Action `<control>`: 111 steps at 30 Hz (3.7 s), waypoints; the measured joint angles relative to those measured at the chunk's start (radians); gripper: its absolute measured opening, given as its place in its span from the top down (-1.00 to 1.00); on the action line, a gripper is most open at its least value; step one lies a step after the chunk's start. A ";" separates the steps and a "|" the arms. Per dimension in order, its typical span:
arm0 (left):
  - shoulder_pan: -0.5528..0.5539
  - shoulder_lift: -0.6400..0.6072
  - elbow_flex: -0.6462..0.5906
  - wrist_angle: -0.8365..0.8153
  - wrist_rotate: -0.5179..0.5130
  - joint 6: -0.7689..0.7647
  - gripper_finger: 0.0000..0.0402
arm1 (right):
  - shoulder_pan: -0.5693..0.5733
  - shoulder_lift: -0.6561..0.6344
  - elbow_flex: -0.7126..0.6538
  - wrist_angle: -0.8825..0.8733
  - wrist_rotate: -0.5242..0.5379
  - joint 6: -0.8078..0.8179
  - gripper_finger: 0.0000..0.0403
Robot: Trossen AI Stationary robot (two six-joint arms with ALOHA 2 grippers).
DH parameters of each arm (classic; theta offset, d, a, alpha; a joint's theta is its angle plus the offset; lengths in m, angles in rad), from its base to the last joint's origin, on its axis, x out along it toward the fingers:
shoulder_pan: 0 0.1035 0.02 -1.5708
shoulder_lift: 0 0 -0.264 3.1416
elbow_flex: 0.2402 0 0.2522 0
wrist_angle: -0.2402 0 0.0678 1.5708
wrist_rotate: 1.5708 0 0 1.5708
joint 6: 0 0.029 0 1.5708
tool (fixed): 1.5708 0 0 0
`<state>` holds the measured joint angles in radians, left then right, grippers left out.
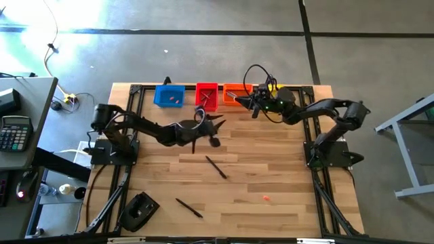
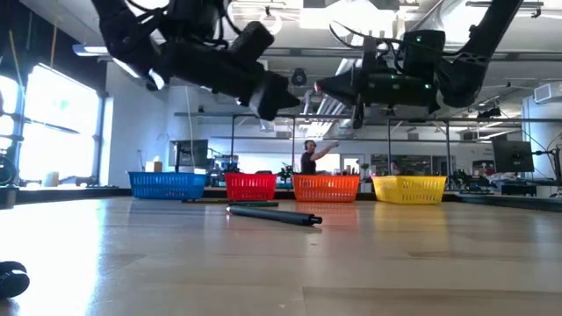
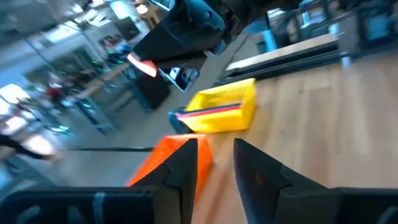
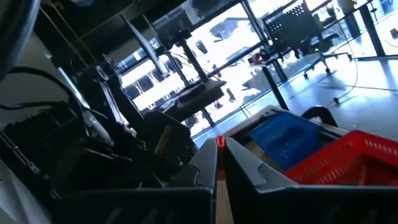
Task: Sort crayons/erasers/pens/pencils in bins
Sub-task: Put the orange eraser into the blue bin
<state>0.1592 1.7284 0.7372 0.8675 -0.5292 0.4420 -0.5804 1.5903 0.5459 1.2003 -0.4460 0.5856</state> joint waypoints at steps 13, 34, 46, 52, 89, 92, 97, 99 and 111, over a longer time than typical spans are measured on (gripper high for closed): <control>-0.034 0.059 0.068 0.312 -0.243 0.265 0.52 | 0.099 0.008 0.089 0.003 0.118 0.017 0.99; 0.018 0.058 0.068 0.422 -0.105 0.171 0.52 | 0.201 0.008 0.122 0.036 0.287 0.025 0.99; 0.018 0.058 0.092 0.440 -0.085 0.175 0.53 | 0.237 0.008 0.122 0.041 0.315 0.020 0.99; 0.018 0.058 0.093 0.432 -0.085 0.180 0.53 | 0.251 0.008 0.122 0.047 0.324 0.019 0.99; 0.059 0.058 0.094 0.042 -0.052 -0.010 1.00 | 0.108 0.004 0.123 -0.011 0.270 -0.254 0.06; 0.082 0.058 0.094 -0.041 -0.002 -0.089 1.00 | 0.087 0.004 0.123 -0.041 0.269 -0.341 0.08; 0.114 0.003 0.093 -0.199 0.065 -0.175 1.00 | 0.038 0.003 0.123 -0.149 0.270 -0.438 0.25; 0.128 -0.034 0.093 -0.294 0.075 -0.212 1.00 | 0.022 0.003 0.123 -0.216 0.270 -0.461 0.37; 0.270 -0.303 0.093 -0.875 0.077 -0.470 1.00 | 0.012 0.003 0.123 -0.455 0.270 -0.556 0.92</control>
<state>0.4293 1.4256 0.8307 -0.0078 -0.4526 -0.0276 -0.5684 1.5933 0.6685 0.7452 -0.1756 0.0295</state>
